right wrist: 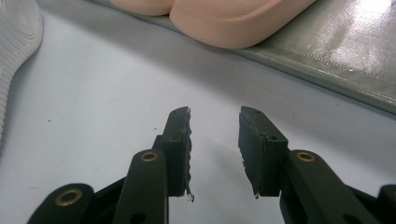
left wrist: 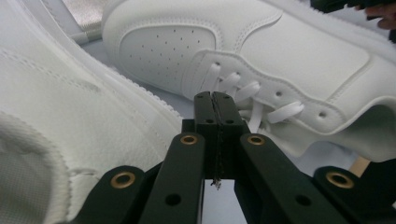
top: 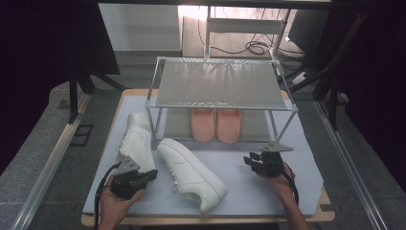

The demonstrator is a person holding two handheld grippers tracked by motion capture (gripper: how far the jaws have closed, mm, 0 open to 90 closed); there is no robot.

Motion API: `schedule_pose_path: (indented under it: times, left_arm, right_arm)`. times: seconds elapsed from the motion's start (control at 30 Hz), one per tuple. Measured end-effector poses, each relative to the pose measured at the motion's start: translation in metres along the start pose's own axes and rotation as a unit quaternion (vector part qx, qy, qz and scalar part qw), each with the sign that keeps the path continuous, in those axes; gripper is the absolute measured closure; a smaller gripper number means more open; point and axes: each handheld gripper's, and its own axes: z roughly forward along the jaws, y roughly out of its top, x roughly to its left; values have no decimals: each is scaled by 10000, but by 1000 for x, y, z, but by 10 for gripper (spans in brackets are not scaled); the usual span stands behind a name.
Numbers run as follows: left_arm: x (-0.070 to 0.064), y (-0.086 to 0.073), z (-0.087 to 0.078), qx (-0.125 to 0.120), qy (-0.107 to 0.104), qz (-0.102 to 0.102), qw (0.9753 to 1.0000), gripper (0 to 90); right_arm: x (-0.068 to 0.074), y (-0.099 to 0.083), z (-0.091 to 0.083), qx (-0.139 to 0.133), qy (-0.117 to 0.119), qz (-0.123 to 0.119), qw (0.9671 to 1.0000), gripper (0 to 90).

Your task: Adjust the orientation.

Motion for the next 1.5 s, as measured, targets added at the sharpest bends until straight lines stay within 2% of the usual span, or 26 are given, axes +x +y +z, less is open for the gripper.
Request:
schedule_pose_path:
  times: [0.2,0.47,0.97,1.1,1.17,1.23,1.33,1.43,1.5]
  left_arm:
    - [0,-3,3,-14,59,-20,10000,900]
    - [1,-5,4,-92,17,-90,9999,900]
    - [5,-6,-2,-60,-6,-14,10000,900]
    - [4,-5,4,-56,-71,-15,10000,900]
    - [3,-5,3,-44,-39,-2,10000,900]
    - [4,-6,2,-102,-77,-70,9999,900]
    - [3,-7,-1,-153,17,-15,9999,900]
    - [6,-9,-12,-303,-59,-113,9995,900]
    - [10,-9,-22,-420,2,-173,9990,900]
  right_arm:
    - [-1,0,0,8,-12,10,10000,647]
    - [-1,0,0,15,-10,6,10000,647]
    - [-3,0,-3,-48,-35,15,10000,647]
    - [-2,0,-3,-41,-39,8,10000,647]
    - [-2,0,-3,-39,-29,-2,10000,647]
    - [-2,0,-4,-56,-35,8,10000,647]
    - [-3,0,-3,-47,-41,22,10000,647]
    - [-3,0,-3,-28,-43,19,10000,647]
    - [-3,0,-2,-19,-38,36,10000,647]
